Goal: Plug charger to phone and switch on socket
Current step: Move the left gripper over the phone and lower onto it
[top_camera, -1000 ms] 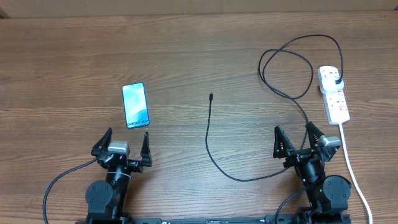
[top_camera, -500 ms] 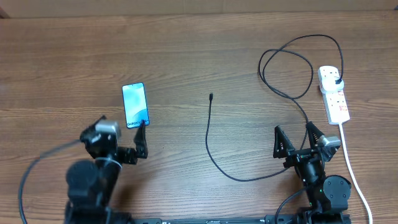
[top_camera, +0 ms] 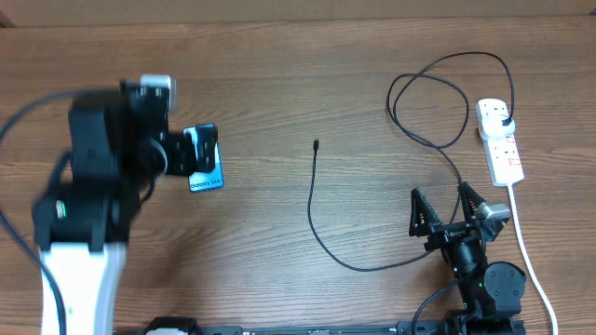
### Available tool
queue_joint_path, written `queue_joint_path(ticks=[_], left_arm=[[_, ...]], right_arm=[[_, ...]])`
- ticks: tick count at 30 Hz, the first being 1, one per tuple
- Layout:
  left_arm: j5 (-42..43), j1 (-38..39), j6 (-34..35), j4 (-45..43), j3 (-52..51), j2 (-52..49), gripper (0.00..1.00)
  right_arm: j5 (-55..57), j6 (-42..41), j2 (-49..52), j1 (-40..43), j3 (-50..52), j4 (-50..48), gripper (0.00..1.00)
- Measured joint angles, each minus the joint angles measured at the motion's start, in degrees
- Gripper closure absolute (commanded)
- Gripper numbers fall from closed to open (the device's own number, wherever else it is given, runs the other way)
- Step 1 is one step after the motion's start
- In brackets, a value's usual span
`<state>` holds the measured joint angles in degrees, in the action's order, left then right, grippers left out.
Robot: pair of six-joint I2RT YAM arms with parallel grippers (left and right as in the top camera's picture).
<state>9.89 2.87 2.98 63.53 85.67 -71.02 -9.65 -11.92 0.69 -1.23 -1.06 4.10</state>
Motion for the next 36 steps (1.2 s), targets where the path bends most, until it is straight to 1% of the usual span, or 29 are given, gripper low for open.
queue_joint_path(ticks=[4, 6, 8, 14, 21, 29, 36], left_arm=[[0.5, 0.0, -0.1, 11.1, 13.6, -12.6, 0.0], [0.7, 0.0, -0.1, 13.9, 16.9, -17.4, 0.0], [0.6, 0.0, -0.1, 14.9, 17.6, -21.2, 0.0], [0.3, 0.0, -0.4, 15.6, 17.8, -30.7, 0.0], [-5.9, -0.2, 0.5, 13.9, 17.8, -40.2, 0.0], [-8.6, -1.0, 0.7, 8.6, 17.8, -49.0, 0.01], [-9.1, -3.4, -1.3, 5.6, 17.8, -54.3, 0.0]], right_arm=[[0.0, -0.1, 0.0, 0.0, 0.0, 0.0, 0.0], [0.0, 0.0, 0.0, 0.0, 0.0, 0.0, 0.0], [0.0, 0.0, 0.0, 0.0, 0.0, 0.1, 0.0], [0.0, 0.0, 0.0, 0.0, 0.0, 0.1, 0.0], [0.0, 0.0, 0.0, 0.0, 0.0, 0.0, 0.0], [0.0, 0.0, 0.0, 0.0, 0.0, 0.0, 0.0], [0.0, 0.0, 0.0, 0.0, 0.0, 0.0, 0.0]])
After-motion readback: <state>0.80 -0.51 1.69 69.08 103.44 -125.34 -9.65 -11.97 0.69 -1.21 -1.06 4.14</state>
